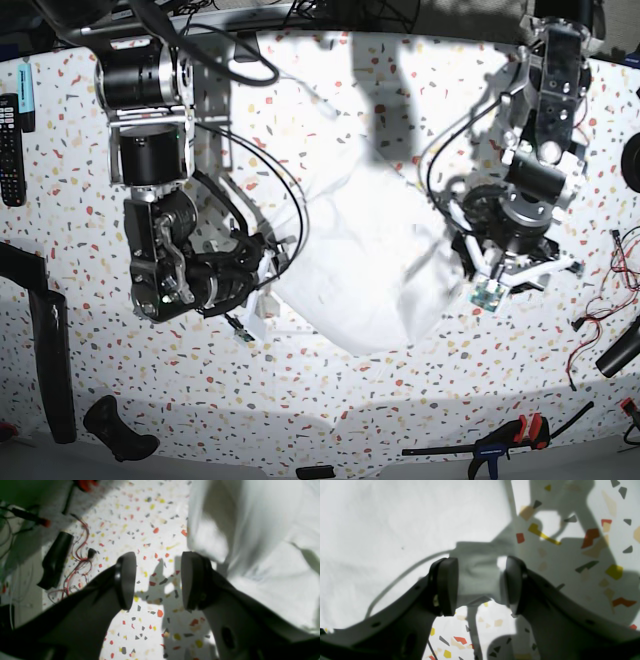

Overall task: Fold the T-shirt properly
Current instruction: 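Release the folded end and lift the right gripper off the shirt, then press the folded bundle flat with both grippers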

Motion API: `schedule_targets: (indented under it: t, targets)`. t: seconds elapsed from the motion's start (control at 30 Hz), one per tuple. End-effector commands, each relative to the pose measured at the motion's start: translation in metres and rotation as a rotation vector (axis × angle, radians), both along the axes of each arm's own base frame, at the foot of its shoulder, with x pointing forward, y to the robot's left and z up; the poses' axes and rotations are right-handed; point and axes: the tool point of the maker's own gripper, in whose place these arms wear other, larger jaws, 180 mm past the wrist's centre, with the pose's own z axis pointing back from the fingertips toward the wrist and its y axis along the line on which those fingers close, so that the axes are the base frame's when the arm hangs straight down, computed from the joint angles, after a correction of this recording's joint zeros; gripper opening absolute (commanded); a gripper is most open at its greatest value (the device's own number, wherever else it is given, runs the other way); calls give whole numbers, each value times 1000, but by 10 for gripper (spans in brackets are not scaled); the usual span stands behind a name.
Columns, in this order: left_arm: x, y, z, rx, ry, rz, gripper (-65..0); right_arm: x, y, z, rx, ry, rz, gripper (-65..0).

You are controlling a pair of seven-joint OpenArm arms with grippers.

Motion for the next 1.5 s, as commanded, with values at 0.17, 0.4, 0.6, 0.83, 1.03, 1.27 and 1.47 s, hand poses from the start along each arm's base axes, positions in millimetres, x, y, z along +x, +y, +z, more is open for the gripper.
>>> schedule_targets:
  t: [0.17,0.4,0.6,0.83,1.03,1.27,1.47]
  targets:
    - [15,-23,41,-139,-194,-71,-371,15,0,19,8,-52,3,-347]
    - [17,-59,-1,-312,-103,-239,-371,15,6,22,44,-52,4,-347]
    - [40,-7,-90,-148,30,-84,-371,9,13,24,88,-24,16,-347]
    - [38,7,-110,-114,132,-20,-371,13,13,29,92,-34,17,-347]
    - [45,-14,-18,-126,-40,-66,-371,46,29,94,211,-119,48,-347]
    - [20,-42,12,-265,-40,-129,-371,83,48,158,361,-334,23,-347]
    - [-19,-73,-21,-397,91,-249,-371,104,64,161,245,-489,2,-347]
